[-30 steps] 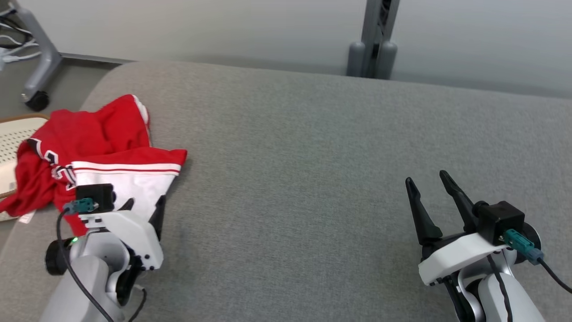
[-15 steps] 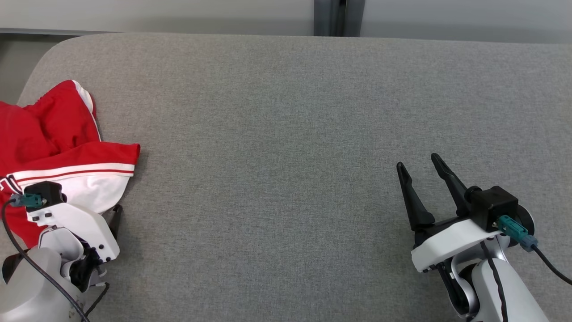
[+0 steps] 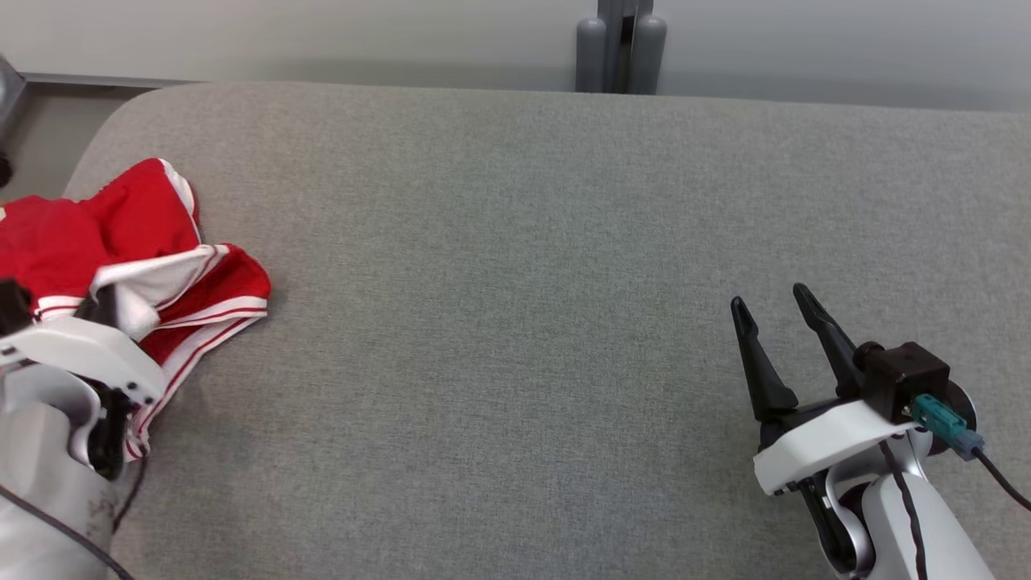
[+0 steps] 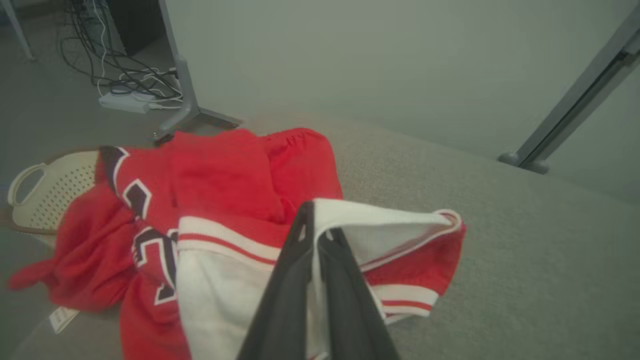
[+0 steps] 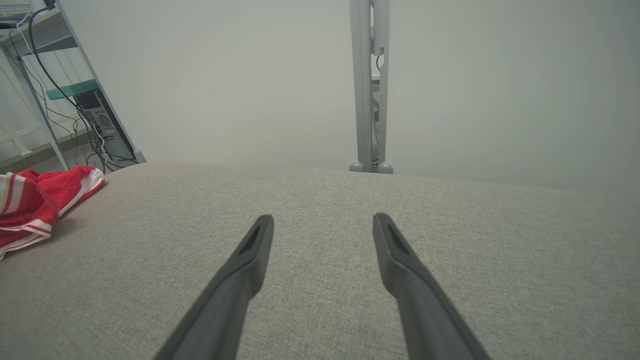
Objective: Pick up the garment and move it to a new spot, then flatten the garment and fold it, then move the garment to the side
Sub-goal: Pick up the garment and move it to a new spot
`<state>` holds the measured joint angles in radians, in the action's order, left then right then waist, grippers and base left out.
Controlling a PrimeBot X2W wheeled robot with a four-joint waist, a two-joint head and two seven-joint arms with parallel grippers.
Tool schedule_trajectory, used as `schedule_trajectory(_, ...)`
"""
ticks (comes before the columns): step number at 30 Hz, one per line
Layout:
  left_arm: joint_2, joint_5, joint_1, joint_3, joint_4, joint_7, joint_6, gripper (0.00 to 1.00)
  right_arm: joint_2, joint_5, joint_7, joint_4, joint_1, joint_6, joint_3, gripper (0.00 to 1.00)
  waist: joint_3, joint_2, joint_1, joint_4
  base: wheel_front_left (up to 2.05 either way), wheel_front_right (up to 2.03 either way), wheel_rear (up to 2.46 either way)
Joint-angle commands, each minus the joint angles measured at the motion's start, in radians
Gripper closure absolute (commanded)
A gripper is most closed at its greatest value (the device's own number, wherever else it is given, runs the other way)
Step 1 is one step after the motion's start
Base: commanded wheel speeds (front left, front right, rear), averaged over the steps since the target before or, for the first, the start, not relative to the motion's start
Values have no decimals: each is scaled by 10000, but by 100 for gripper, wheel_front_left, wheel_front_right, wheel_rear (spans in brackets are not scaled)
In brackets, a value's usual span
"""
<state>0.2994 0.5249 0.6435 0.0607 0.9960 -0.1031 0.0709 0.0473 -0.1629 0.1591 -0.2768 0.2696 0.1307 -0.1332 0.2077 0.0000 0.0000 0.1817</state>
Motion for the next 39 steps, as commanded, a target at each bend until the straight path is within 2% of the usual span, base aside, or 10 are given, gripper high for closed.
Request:
schedule_trajectory(1, 224, -68, 193, -103, -264, -312, -103, 100, 68, -33, 100, -7, -151, 1, 43, 0, -174, 0, 0, 89, 0, 0, 0)
schedule_trajectory(6, 656, -307, 262, -235, -1851, -1124, -522, 100, 76, -153, 94, 38, -387, -1, 95, 0, -536, 0, 0, 173, 0, 0, 0)
schedule_trajectory(12, 979, -766, -374, -331, -5070, -1369, -1302, 100, 71, -207, 185, 184, -587, 1, 221, 0, -968, 0, 0, 133, 0, 0, 0)
schedule_trajectory(19, 1018, -1271, -1796, -143, -9354, -668, -2289, 100, 71, -402, 190, 459, -783, 1, 179, 0, -1379, 0, 0, -236, 0, 0, 0)
schedule_trajectory(22, 938, -1370, -2443, 180, -10801, -93, -2483, 100, 69, -435, 155, 635, -835, 1, 143, 0, -1425, 0, 0, -483, 0, 0, 0)
schedule_trajectory(28, 661, -1547, -3136, 1028, -12307, 506, -2510, 100, 68, -513, 85, 933, -814, 1, 54, 0, -1302, 0, 0, -1093, 0, 0, 0)
schedule_trajectory(30, 372, -1613, -3324, 1663, -12640, 671, -2395, 100, 73, -604, 61, 1033, -721, 1, -35, 0, -1175, 0, 0, -1606, 0, 0, 0)
schedule_trajectory(33, 79, -1598, -3283, 2321, -12484, 812, -2164, 100, 66, -654, 79, 1106, -628, 1, -91, 0, -1018, 0, 0, -2156, 0, 0, 0)
schedule_trajectory(39, -658, -1444, -2540, 3614, -11301, 1126, -1457, 100, 73, -854, 231, 1014, -520, 1, -186, 0, -646, 0, 0, -3413, 0, 0, 0)
